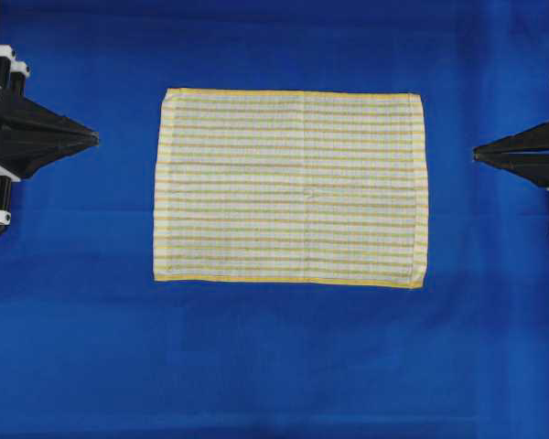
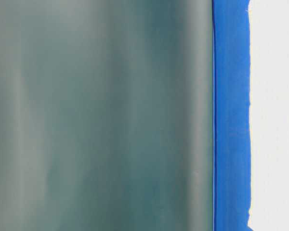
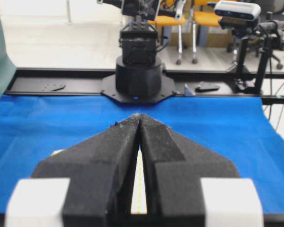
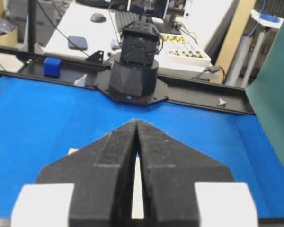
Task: Fold the yellow towel.
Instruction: 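Move both grippers to the towel's top corners, left and right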
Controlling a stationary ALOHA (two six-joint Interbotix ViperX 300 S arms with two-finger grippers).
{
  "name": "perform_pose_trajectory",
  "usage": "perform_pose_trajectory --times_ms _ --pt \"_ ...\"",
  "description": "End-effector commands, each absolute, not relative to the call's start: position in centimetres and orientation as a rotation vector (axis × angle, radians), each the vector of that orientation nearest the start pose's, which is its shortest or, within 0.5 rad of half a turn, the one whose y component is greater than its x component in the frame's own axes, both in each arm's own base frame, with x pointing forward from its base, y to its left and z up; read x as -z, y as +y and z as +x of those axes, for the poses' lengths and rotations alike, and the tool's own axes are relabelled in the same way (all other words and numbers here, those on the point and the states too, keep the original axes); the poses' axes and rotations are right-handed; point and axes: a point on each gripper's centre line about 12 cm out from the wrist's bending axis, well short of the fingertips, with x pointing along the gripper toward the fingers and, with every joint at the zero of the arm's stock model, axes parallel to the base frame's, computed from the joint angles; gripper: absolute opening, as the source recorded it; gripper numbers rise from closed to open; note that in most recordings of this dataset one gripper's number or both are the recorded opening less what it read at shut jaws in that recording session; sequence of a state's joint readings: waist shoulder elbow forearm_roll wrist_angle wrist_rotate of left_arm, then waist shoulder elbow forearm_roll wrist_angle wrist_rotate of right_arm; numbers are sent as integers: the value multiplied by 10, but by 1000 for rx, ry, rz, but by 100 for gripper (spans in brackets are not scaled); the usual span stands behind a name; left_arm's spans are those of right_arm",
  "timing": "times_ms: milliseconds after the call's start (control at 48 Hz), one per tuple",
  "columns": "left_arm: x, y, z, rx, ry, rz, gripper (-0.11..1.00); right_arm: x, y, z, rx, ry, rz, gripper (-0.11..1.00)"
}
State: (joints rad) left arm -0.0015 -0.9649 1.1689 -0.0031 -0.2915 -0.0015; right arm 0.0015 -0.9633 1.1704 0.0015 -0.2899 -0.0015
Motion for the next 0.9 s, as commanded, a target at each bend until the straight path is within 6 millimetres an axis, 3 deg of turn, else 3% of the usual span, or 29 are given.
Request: perform_pose_trajectory --times_ms 0,208,521,625,792,834,875 --pt "-296 3 203 -19 -77 -44 0 -299 0 202 1 -84 12 0" --pt "-282 12 210 -65 -16 -45 0 -289 -16 210 83 25 70 0" --pt "-245 50 229 -224 156 -75 2 -254 -56 220 274 174 161 1" --pt "-231 61 234 -269 212 -86 22 -237 -72 224 339 249 191 8" --pt "-200 79 238 -338 327 -113 72 -204 -93 231 422 379 227 55" --pt "-191 83 239 -352 359 -122 82 -196 -98 233 440 405 236 66" --pt "-183 88 240 -366 389 -129 83 -188 -104 233 460 428 242 73"
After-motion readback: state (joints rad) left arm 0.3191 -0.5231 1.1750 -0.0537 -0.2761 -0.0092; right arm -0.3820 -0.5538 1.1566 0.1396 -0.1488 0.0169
